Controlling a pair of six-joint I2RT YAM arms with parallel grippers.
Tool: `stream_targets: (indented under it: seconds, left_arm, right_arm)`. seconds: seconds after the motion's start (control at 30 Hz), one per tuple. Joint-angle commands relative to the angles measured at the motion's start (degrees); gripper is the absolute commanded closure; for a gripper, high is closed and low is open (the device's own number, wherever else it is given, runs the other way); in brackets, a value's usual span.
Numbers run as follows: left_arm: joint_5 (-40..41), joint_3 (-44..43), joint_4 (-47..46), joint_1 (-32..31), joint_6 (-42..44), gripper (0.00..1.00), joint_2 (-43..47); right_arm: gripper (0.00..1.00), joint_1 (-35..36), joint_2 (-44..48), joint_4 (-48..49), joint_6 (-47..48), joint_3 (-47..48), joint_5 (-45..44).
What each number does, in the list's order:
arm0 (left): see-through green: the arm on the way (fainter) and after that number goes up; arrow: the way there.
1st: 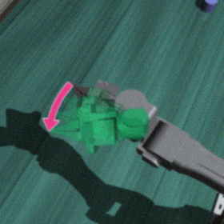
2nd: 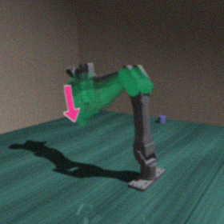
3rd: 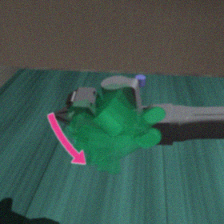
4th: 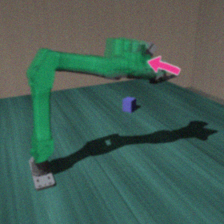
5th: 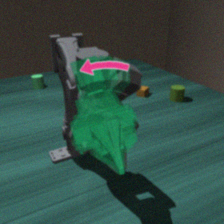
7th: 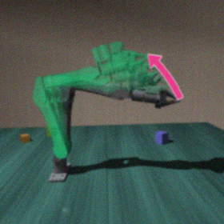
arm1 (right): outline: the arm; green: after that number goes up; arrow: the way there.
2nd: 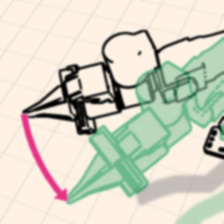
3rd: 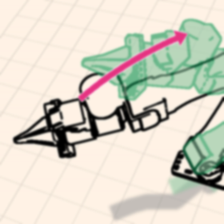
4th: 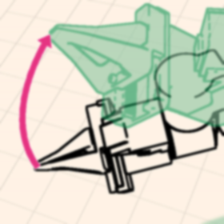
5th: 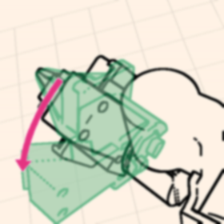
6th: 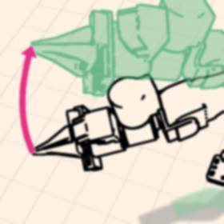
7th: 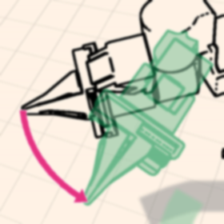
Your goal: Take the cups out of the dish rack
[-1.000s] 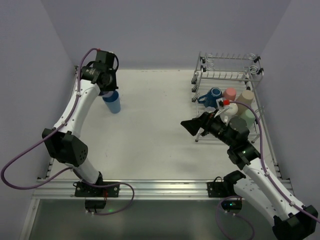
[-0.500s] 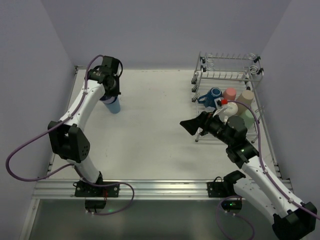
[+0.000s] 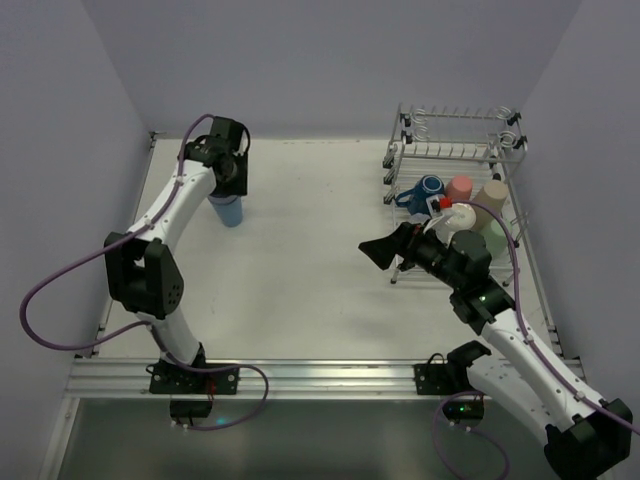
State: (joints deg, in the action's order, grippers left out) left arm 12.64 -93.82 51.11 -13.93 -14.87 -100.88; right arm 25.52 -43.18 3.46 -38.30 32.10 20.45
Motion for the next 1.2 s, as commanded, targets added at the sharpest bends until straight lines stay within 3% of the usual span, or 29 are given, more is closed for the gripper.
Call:
stream_targets:
  seconds: [0.0,0.23,0.33,0.57,0.67,0.8,1.0,1.17]
  left_arm:
    - [-1.57,-0.83,-1.71,0.22,3.45,0.53,-1.42]
    - [-0.43,-4.18,-2.16,0.22,3.27,0.48,-2.57]
    - [-0.34,-4.09,-2.24,0.13,3.36,0.41,-0.73]
    - [-4.72,-4.09,-7.33,-1.53,2.57,0.06,11.03]
    - [-8.59,-2.52,-12.69,-3.99,2.04,0.03,17.44]
    - [-16.82,5.64,-23.91,-10.05,0.38,0.02,26.42]
    - [-34.23,29.63,-38.6,-15.86,-4.19,0.0,40.83]
    - [-38.48,42.29,-39.07,-15.95,-1.83,0.0,51.65]
  right_arm:
    - [0.01,0.23,-0.59,0.41,1.04,1.83,-1.28]
    - [0.01,0.23,-1.03,-4.59,5.16,6.56,-5.33]
    - [0.02,0.23,-0.59,-7.49,6.83,8.85,-6.38]
    - [0.07,0.15,0.02,-16.29,12.02,15.36,-17.25]
    - [0.09,-0.2,0.55,-19.71,13.34,16.33,-22.62]
    - [0.07,-1.87,1.16,-23.41,13.52,16.86,-33.16]
    - [0.01,-9.5,1.34,-30.0,13.78,18.61,-38.46]
    - [0.01,-12.95,-5.67,-33.87,15.71,21.6,-42.06]
